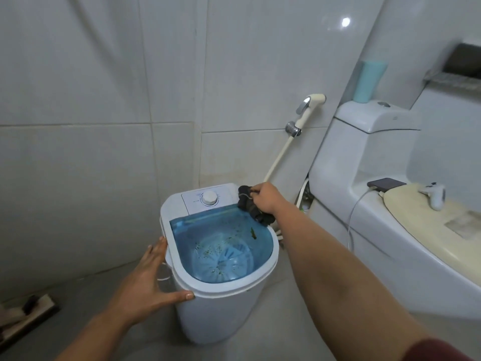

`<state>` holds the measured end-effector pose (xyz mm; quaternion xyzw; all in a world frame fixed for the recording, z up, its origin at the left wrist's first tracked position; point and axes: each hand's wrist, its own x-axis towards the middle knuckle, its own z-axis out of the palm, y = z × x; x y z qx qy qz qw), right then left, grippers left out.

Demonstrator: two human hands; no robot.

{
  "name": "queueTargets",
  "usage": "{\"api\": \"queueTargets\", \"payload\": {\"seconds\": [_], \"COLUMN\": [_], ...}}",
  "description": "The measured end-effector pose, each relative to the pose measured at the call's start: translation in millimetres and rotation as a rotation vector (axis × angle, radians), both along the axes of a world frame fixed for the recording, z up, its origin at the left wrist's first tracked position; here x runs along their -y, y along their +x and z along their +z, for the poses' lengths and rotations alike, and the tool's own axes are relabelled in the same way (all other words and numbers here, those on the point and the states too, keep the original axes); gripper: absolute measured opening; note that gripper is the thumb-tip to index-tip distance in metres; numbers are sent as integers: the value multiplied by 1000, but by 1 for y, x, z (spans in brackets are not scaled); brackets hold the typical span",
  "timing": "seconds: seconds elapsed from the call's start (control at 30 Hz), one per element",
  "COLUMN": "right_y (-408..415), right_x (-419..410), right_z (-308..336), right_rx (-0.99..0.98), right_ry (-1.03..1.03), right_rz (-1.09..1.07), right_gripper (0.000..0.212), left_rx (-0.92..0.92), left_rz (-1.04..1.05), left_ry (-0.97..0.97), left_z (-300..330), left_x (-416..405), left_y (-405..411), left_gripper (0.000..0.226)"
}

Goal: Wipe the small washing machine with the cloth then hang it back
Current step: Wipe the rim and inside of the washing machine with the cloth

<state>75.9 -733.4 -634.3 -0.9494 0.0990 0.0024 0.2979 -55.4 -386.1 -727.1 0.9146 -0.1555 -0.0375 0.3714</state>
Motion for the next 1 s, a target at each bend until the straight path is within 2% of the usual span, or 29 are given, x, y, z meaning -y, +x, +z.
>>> {"api": "queueTargets", "payload": {"seconds": [0.23, 0.4, 0.8, 1.0], "right_y": [-37, -71, -114, -130], "right_x": [19, 4, -2, -6], "right_z": [-22, -38, -62, -69], "right_rx": [48, 189, 357, 414], "right_ry": [184, 173, 326, 310], "right_rz": [-70, -85, -146, -204], "right_gripper": [23, 35, 24, 27], "left_rx": [-11, -12, -38, -32], "left_rz": [-5, -19, -15, -18], "left_ry": [37, 71, 117, 147], "left_z": [7, 10, 16, 18], "left_x": [2, 3, 3, 4], "left_y": [-2, -3, -4, -4], "left_gripper": [152, 152, 152, 151]}}
